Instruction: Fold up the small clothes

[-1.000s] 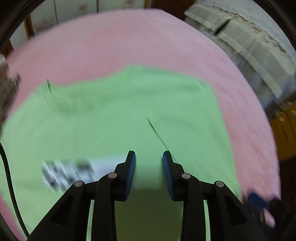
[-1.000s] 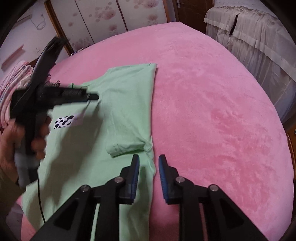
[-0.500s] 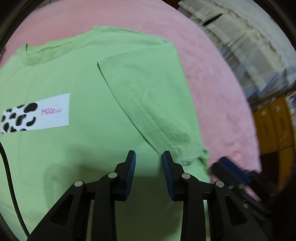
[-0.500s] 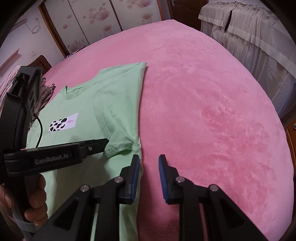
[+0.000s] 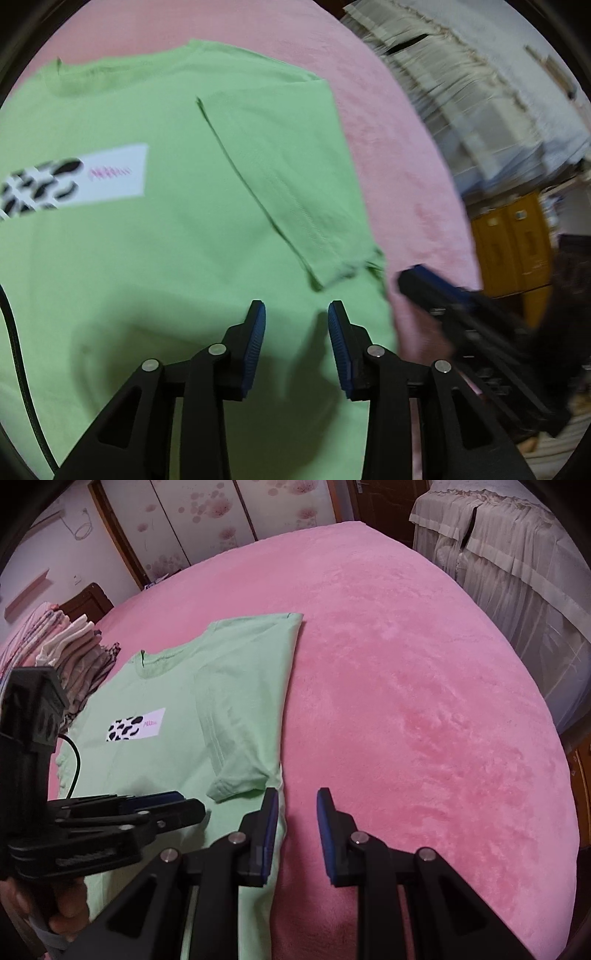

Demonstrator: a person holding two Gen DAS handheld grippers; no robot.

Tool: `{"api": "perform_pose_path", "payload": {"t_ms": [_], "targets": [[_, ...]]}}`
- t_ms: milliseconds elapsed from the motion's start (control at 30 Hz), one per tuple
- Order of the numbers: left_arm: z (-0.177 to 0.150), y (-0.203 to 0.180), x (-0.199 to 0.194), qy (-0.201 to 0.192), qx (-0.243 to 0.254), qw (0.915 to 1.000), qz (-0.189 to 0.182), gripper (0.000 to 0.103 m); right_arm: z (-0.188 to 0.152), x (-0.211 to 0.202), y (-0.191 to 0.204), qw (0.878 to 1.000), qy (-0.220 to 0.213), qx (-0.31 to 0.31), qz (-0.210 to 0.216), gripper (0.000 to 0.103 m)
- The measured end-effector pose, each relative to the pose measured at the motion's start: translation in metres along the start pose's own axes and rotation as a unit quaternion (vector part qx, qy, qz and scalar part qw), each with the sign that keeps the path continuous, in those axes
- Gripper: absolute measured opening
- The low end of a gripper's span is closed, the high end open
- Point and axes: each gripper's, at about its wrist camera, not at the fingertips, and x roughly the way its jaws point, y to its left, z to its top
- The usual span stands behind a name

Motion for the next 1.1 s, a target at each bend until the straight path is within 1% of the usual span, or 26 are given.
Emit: {"api": "perform_pose_path", "payload": {"t_ms": [133,167,233,300,367,433,500,533,567,733,833,933,967,1100], "targets": [[-0.004,0.001,0.009,0.007,-0.02,0.9983,-0.054,0.033,-0.008,0.001,-0.002,1.0,0.001,0.003,0.002,0.021],[-0.004,0.009,0.006,0.005,-0.027,0.9977,-0.063,0.033,-0.009,0.0,-0.002,1.0,-0.001,0.002,0.003,0.021],[-0.008,0.01,0.017,0.001,-0.047,0.9954,-0.083,0.033,-0.011,-0.001,-0.001,1.0,-0.007,-0.008,0.002,0.021],[-0.003,0.014,0.026,-0.002,-0.075,0.9908,-0.112,0.033,-0.012,-0.002,0.0,1.0,-0.009,-0.017,-0.002,0.021],[0.002,0.02,0.033,-0.008,-0.105,0.9836,-0.147,0.033,-0.012,-0.001,0.0,1.0,-0.009,-0.021,-0.002,0.021],[0.006,0.016,0.045,-0.014,-0.127,0.977,-0.17,0.033,-0.012,0.001,-0.001,1.0,-0.008,-0.02,0.0,0.021],[0.008,0.018,0.049,-0.024,-0.148,0.9718,-0.182,0.028,-0.012,0.004,-0.001,1.0,-0.006,-0.019,0.003,0.021],[0.006,0.017,0.05,-0.029,-0.156,0.971,-0.179,0.022,-0.012,0.005,0.0,1.0,-0.006,-0.02,0.003,0.021],[0.005,0.016,0.051,-0.03,-0.16,0.9712,-0.174,0.019,-0.012,0.005,0.001,1.0,-0.006,-0.022,0.003,0.021],[-0.003,0.018,0.044,-0.039,-0.174,0.9755,-0.129,0.014,-0.012,0.01,0.006,0.999,-0.005,-0.034,0.001,0.021],[0.0,0.015,0.045,-0.034,-0.175,0.9792,-0.096,0.013,-0.012,0.011,0.007,0.999,-0.003,-0.035,-0.002,0.021],[0.002,0.012,0.045,-0.03,-0.168,0.9822,-0.078,0.012,-0.011,0.009,0.007,0.999,-0.003,-0.034,-0.002,0.021],[0.003,0.01,0.046,-0.026,-0.16,0.9844,-0.069,0.012,-0.01,0.009,0.007,0.999,-0.002,-0.032,0.001,0.021],[0.007,0.004,0.037,-0.016,-0.136,0.9891,-0.054,0.015,0.006,0.003,0.005,1.0,0.002,-0.019,0.01,0.022]]}}
